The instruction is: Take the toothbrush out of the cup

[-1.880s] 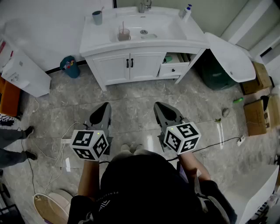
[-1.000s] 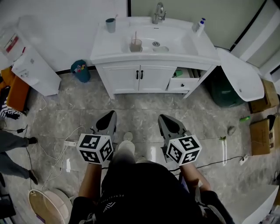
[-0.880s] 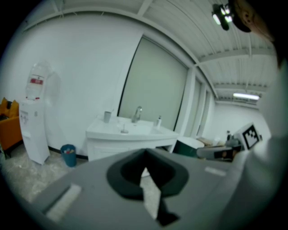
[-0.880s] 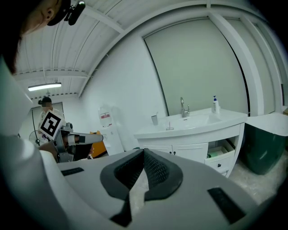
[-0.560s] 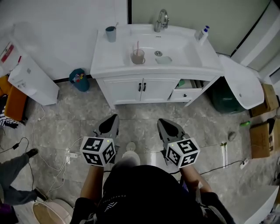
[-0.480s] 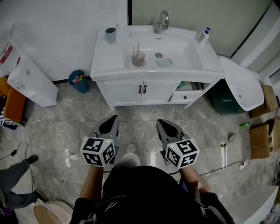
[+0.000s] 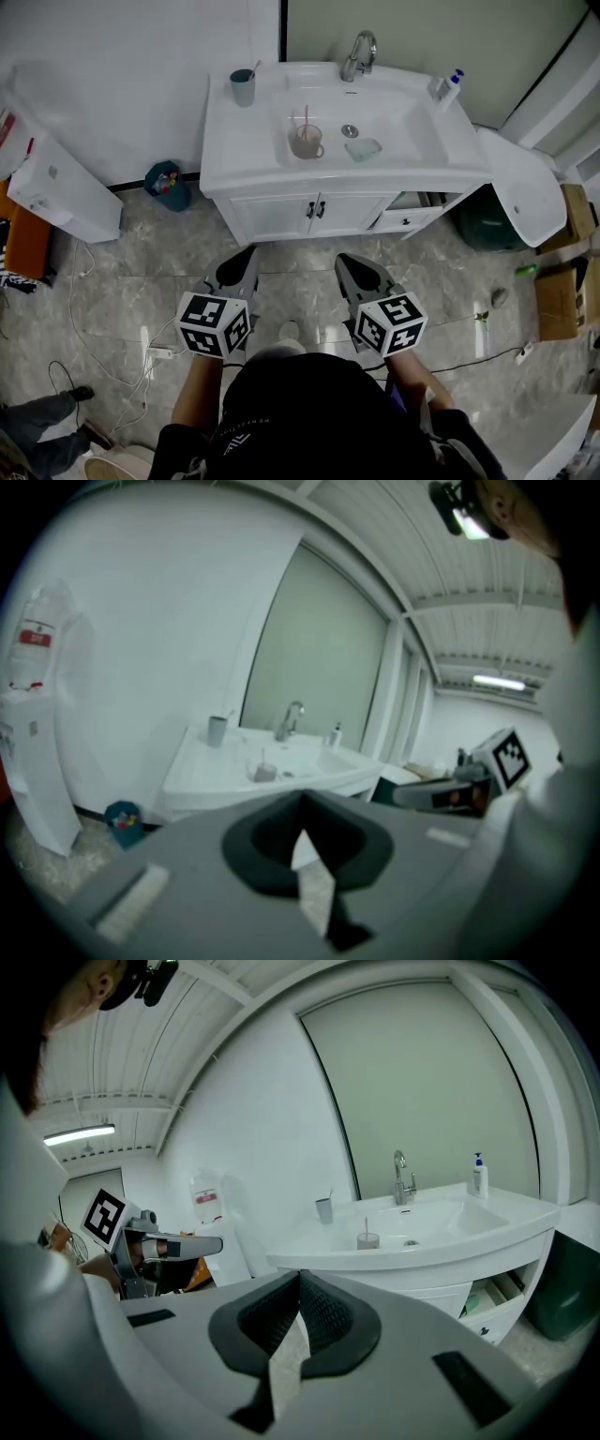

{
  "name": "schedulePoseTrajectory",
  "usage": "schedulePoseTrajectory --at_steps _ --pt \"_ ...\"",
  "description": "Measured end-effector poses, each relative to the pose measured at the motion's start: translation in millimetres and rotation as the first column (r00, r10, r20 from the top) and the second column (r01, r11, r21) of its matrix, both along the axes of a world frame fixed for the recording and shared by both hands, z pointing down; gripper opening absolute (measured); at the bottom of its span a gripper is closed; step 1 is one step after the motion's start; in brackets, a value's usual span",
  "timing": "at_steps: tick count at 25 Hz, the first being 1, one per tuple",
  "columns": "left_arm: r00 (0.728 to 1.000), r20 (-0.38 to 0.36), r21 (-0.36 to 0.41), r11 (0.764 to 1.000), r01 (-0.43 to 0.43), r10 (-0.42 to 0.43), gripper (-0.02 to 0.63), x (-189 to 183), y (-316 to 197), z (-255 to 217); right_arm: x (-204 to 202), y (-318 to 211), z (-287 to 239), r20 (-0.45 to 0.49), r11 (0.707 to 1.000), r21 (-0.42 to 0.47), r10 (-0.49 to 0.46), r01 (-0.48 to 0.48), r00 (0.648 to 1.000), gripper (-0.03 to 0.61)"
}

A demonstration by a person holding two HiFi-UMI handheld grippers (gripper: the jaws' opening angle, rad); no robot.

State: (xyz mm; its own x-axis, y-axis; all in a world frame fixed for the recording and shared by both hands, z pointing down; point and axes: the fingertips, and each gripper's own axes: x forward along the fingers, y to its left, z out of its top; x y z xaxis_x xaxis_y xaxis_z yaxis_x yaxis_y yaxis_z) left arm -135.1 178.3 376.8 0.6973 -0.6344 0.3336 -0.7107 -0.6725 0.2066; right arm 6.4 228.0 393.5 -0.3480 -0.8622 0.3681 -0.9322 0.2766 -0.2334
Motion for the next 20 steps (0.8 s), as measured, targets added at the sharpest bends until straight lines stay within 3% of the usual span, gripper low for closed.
schedulePoseTrajectory --at_steps 11,20 --pt "0.999 0.037 -0.007 1.000 -0.013 0.014 0.006 -2.1 -54.6 12.5 0.5 -60.3 1.4 0.014 1.000 0.001 0.021 -0.021 1.000 -0.002" --pt "0.997 0.040 0.005 0.998 0.059 -0.059 0.008 11.5 -123.5 15.8 21.1 -139.2 6.4 0.018 1.000 0.008 -0.027 0.027 0.999 -0.002"
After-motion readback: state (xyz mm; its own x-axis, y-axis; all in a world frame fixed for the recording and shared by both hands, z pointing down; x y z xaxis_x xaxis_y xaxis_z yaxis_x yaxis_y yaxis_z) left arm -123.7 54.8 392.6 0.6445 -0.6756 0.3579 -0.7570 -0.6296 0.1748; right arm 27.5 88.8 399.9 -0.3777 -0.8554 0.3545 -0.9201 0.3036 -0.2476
